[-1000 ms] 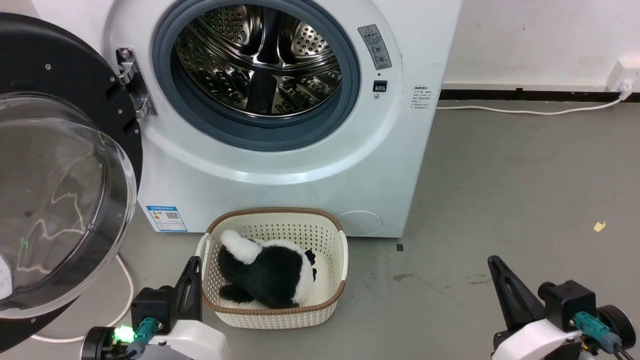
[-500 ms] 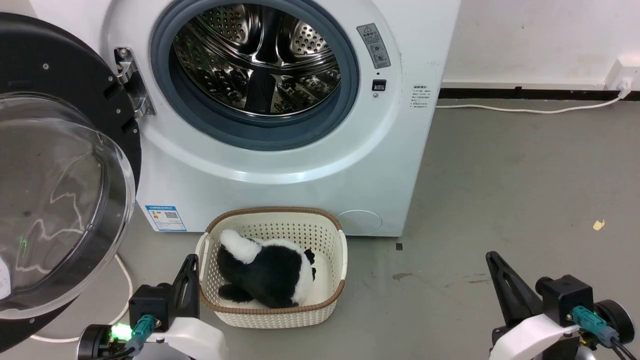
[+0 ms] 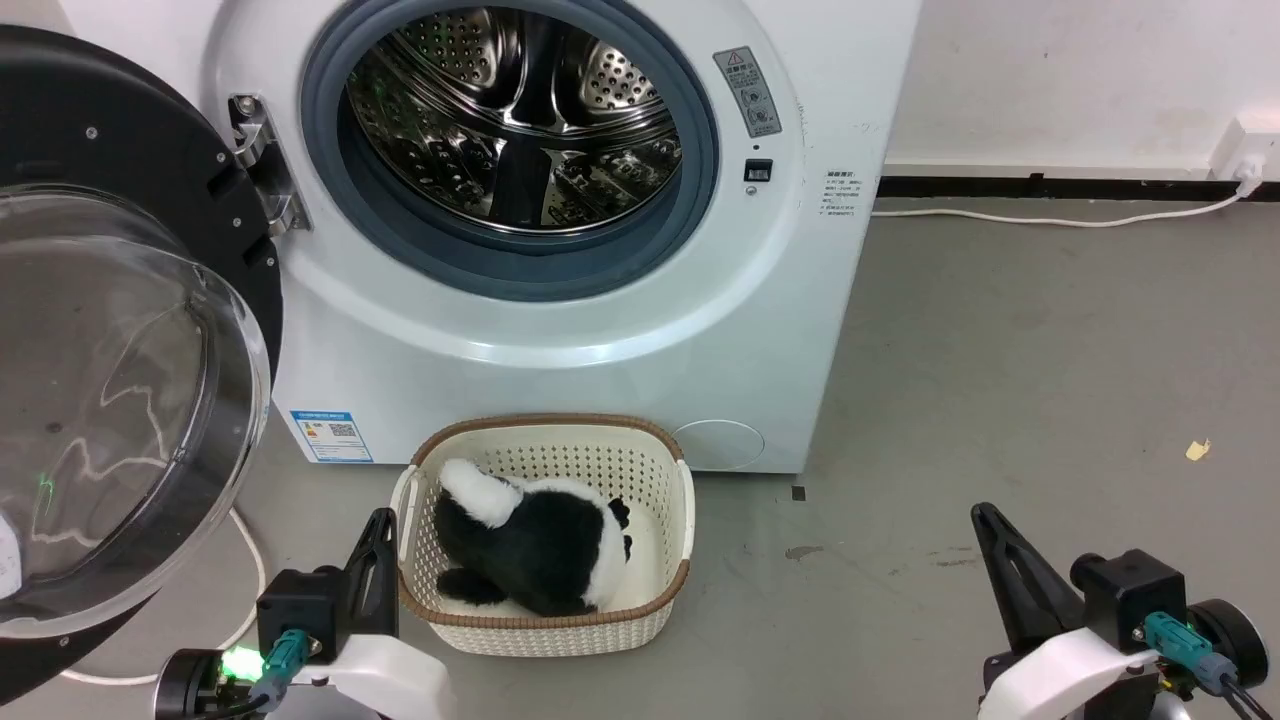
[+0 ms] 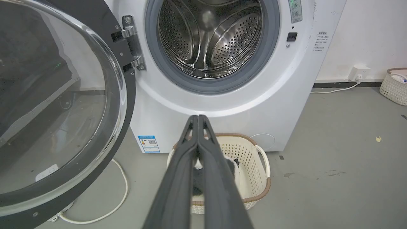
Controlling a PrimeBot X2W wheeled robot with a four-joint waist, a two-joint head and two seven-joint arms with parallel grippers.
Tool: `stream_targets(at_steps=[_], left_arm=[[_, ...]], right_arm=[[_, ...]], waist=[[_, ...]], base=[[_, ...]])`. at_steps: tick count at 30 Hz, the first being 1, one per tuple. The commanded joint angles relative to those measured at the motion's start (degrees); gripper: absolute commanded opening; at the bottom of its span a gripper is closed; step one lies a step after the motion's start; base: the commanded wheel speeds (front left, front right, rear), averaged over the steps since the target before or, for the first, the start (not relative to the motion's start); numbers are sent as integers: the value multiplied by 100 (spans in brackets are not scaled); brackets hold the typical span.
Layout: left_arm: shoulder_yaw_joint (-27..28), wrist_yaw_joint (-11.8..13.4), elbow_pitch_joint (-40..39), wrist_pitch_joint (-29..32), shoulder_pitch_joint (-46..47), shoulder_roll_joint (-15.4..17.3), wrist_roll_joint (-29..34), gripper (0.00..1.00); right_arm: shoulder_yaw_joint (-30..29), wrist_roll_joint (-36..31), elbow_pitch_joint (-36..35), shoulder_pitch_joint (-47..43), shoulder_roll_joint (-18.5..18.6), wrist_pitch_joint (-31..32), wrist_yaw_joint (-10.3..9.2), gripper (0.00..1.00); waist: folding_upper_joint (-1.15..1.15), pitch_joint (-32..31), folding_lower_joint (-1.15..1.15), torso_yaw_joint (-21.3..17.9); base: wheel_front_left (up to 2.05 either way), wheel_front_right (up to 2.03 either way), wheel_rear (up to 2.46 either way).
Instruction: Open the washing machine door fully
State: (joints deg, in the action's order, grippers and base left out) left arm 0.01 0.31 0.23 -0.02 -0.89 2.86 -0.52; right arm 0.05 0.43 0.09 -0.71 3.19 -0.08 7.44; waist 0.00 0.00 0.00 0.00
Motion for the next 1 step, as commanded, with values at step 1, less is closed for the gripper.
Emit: stream_targets(at_steps=[1], left_arm=[[-1,-31,-23,2,89,2,52,0]], right_arm=[[-5,-43,-9,71,-31,8,5,0]], waist=[[0,0,0,0]], base=[[0,0,0]])
